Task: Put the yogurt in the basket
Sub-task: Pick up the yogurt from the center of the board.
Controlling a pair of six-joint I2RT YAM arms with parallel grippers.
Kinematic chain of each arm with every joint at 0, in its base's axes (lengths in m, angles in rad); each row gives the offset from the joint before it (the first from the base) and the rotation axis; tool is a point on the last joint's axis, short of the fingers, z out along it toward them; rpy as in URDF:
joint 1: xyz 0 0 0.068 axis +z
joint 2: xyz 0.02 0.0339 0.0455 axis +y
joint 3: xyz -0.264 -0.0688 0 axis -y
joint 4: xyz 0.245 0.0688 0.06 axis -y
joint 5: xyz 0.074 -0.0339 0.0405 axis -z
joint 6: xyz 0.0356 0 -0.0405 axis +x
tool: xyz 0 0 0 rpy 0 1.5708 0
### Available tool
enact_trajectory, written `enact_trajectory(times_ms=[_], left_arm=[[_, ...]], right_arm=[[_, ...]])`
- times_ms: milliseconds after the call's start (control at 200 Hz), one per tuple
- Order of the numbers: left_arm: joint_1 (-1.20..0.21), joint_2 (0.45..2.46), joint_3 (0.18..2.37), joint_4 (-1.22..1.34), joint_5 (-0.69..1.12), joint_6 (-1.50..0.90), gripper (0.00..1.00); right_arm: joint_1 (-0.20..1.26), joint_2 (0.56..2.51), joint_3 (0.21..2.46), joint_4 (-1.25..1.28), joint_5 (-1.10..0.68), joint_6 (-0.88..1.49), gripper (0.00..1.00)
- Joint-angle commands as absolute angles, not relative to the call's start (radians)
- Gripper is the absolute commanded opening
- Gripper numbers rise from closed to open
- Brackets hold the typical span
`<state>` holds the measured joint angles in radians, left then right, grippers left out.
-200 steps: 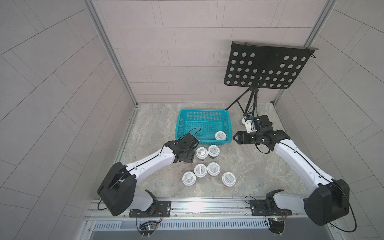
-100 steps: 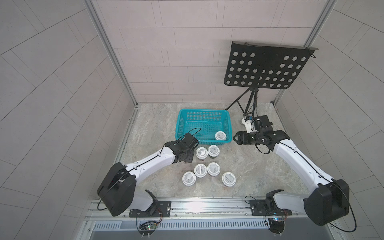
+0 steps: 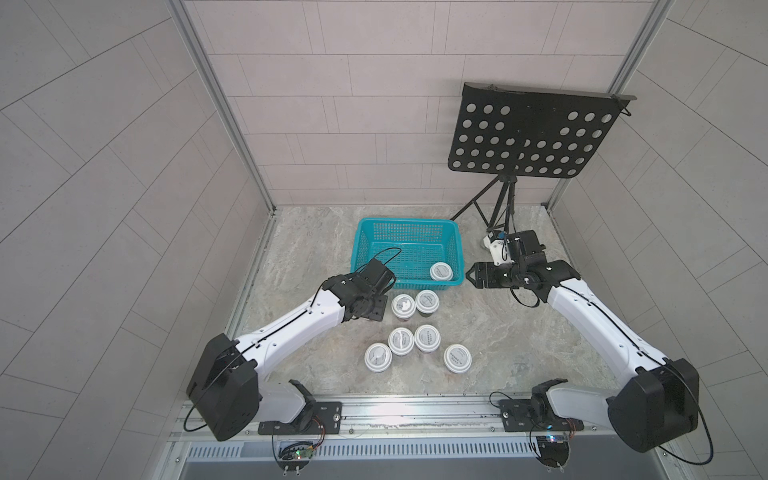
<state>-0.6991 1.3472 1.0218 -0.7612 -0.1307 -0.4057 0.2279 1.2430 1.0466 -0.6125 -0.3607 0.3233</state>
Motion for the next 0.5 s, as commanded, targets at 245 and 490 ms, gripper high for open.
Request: enact_trajectory(times_ms=[245, 490], left_arm=[[-0.703, 1.315, 1.186, -0.897, -0.123, -0.352, 0.62], [-0.703, 1.336, 1.302, -0.902, -0.147, -0.318, 0.63]], right_arm=[[0.222, 1.223, 1.043, -0.618, -0.364, 0.33, 0.82], [0.222, 1.22, 1.046, -0.618, -0.364, 0.331, 0.82]])
